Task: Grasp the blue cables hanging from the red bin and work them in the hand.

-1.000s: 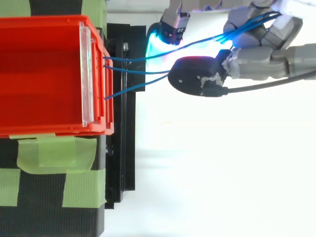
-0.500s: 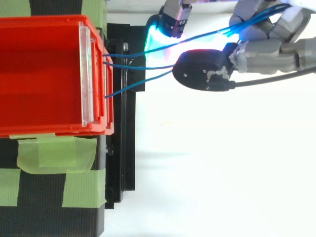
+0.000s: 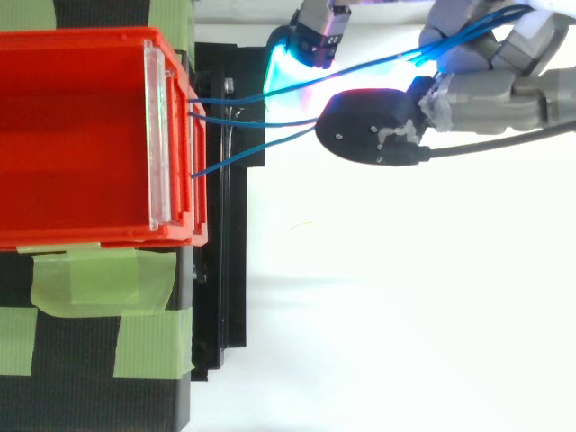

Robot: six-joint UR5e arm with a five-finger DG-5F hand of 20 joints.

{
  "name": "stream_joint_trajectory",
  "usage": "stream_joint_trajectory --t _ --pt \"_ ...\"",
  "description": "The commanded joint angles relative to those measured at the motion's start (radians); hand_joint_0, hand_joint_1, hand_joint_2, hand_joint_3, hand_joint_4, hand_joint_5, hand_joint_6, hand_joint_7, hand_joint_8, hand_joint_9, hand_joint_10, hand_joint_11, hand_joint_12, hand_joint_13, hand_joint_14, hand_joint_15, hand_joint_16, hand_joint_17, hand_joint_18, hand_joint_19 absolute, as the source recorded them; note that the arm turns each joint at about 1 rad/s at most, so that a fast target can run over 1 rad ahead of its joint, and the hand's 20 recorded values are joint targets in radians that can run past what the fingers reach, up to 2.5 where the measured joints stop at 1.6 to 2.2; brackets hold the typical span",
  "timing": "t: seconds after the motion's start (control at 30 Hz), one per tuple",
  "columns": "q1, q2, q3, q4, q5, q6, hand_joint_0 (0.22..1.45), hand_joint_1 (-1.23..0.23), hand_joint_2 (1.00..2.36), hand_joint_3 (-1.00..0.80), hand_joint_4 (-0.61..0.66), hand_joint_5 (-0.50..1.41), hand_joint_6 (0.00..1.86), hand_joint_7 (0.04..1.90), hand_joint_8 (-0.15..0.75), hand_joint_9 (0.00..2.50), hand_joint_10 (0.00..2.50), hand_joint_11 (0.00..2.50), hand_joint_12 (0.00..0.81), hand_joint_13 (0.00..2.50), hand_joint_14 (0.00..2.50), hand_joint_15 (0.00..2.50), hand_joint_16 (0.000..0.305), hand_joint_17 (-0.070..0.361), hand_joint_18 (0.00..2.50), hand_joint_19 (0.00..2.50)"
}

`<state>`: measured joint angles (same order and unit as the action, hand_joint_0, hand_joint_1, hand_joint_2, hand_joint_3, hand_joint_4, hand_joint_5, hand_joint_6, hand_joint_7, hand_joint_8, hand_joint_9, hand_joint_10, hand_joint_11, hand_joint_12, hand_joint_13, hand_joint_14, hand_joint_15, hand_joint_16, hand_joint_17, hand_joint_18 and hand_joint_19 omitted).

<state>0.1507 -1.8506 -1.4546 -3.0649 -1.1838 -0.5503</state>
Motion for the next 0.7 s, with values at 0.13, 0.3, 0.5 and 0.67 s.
stream_joint_trajectory --t 0.13,0.3,0.5,0.67 --pt "-0.005 0.001 0.0 0.0 -0.022 -0.053 1.01 -0.75 1.41 0.37 0.09 0.22 0.01 1.13 0.51 1.91 2.5 2.5 0.704 2.07 2.5 2.08 0.209 0.157 2.42 0.76" --pt "-0.006 0.001 0.0 0.0 -0.022 -0.053 1.04 -0.81 1.04 0.35 0.14 0.17 0.01 1.13 0.51 1.91 2.5 2.5 0.704 2.07 2.5 2.08 0.209 0.157 2.42 0.76" --pt "-0.008 0.001 0.0 -0.002 -0.022 -0.045 0.97 -0.79 1.39 0.32 0.11 0.14 0.01 1.14 0.51 1.91 2.5 2.5 0.704 2.07 2.5 2.08 0.209 0.157 2.42 0.76" --pt "-0.008 0.001 0.0 -0.002 -0.022 -0.04 1.03 -0.79 1.34 0.33 0.1 0.13 0.01 1.13 0.51 1.91 2.5 2.5 0.704 2.07 2.5 2.08 0.209 0.157 2.42 0.76"
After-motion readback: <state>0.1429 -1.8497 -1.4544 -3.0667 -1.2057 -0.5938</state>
